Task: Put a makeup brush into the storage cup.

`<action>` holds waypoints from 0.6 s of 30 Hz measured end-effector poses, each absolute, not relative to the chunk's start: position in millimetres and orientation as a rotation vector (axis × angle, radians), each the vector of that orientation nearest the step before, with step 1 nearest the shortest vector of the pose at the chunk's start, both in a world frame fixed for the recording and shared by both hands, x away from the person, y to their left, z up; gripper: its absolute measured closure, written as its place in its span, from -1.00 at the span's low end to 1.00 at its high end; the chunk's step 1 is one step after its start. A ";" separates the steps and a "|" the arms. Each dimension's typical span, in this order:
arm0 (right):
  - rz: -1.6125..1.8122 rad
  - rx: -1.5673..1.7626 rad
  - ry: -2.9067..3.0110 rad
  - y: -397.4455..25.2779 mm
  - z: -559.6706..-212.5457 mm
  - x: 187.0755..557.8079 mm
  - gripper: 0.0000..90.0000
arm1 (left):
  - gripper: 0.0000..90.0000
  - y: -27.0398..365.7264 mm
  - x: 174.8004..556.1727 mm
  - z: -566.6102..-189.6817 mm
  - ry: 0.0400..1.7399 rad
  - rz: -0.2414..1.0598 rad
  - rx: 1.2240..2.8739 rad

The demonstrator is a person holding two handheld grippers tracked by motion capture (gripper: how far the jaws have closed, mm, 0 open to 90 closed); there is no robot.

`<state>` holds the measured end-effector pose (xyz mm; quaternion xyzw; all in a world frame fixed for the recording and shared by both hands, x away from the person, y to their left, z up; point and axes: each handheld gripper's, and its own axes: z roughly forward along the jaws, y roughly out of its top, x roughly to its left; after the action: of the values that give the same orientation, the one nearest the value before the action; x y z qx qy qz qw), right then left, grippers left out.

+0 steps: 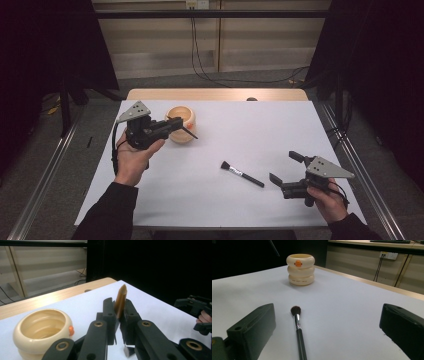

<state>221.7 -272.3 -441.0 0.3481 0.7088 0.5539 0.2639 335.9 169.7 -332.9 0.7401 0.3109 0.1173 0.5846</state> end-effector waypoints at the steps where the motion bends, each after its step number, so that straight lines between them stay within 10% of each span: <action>1: 1.496 0.946 1.911 -272.3 -440.8 221.5 -1.00 | 0.87 170.2 336.7 -332.0 0.735 0.283 1.729; 18: 1.505 0.957 1.916 -273.3 -441.3 221.6 -1.00 | 0.87 187.3 360.4 -316.9 0.786 0.385 1.739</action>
<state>221.6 -273.3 -441.3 0.3530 0.7069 0.5555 0.2590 360.4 187.3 -316.9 0.7386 0.3337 0.1636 0.5624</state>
